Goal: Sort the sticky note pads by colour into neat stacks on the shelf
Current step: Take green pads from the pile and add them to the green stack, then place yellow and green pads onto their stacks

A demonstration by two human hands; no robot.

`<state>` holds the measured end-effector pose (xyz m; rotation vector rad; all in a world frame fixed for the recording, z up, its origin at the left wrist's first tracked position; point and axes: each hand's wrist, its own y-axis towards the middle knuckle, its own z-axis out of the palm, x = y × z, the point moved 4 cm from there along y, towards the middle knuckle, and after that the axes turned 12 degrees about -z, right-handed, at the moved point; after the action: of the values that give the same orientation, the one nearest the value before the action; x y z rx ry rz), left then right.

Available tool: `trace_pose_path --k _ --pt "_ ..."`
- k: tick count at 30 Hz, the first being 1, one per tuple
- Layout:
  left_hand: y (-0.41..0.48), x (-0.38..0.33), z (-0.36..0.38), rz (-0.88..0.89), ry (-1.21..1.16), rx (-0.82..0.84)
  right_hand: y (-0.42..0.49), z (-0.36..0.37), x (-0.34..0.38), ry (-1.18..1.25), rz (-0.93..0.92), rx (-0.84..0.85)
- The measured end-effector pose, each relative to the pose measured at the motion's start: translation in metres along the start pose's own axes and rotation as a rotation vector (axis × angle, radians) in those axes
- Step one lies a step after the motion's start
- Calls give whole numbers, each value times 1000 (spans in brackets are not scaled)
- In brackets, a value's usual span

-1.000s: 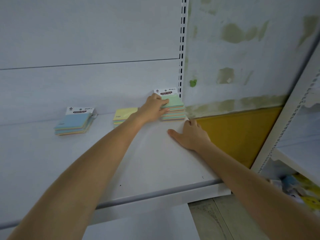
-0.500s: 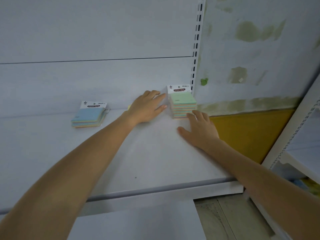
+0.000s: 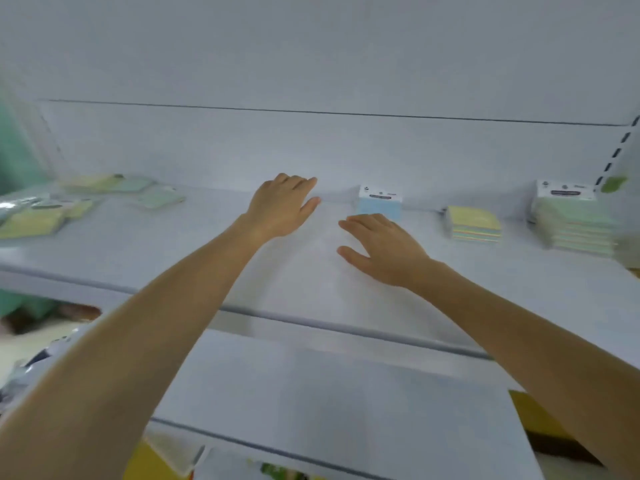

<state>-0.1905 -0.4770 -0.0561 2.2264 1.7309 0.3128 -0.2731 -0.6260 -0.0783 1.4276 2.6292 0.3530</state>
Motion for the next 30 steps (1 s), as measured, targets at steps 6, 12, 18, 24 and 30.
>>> trace_pose_path --k 6,12,18,24,30 --pt "-44 164 -8 -234 36 41 97 41 96 72 -80 77" --pt "-75 291 -15 -422 20 59 186 68 154 158 -118 130" --pt "-61 386 -6 -524 21 50 281 96 171 175 -127 114" --pt "-15 449 4 -554 -10 65 366 115 161 172 57 105" --pt "33 502 22 -547 -34 108 415 138 156 233 241 274"
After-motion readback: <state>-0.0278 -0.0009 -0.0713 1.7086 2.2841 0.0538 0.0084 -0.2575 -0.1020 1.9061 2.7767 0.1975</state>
